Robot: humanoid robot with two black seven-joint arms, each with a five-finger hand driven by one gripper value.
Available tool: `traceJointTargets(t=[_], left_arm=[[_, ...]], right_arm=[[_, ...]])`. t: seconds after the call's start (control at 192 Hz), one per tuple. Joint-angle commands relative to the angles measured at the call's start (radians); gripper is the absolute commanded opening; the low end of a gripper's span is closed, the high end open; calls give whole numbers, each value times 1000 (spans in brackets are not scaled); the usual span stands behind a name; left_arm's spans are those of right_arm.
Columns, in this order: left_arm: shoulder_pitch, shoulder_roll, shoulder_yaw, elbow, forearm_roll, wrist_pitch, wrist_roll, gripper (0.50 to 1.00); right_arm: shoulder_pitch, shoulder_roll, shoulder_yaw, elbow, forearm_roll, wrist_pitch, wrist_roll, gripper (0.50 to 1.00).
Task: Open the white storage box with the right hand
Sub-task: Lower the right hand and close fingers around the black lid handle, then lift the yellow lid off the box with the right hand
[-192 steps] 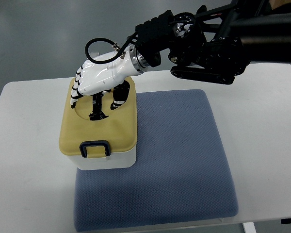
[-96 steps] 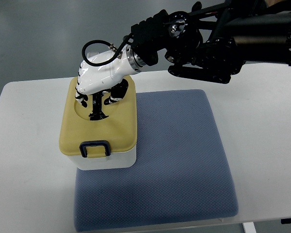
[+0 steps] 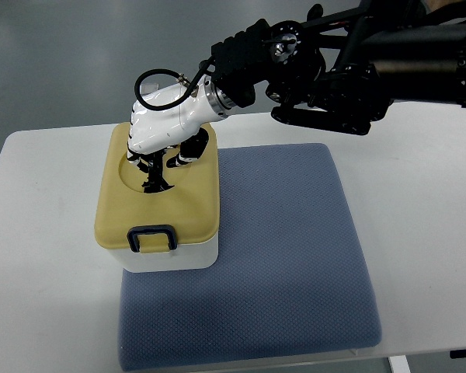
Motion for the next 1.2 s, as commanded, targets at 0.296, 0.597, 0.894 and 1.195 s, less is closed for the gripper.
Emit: traceJointTargets(t=[0.296, 0.597, 0.894, 1.195], left_arm=[[1, 0, 0, 0, 0, 0, 0, 1000], [1, 0, 0, 0, 0, 0, 0, 1000], [-1, 0, 0, 0, 0, 0, 0, 1000], [-1, 0, 0, 0, 0, 0, 0, 1000]], right_arm=[[-2, 0, 0, -7, -16, -9, 0, 500], [0, 0, 20, -7, -17, -86, 12, 500], [10, 0, 28, -7, -5, -182, 36, 500], [-2, -149, 92, -7, -3, -192, 36, 500]])
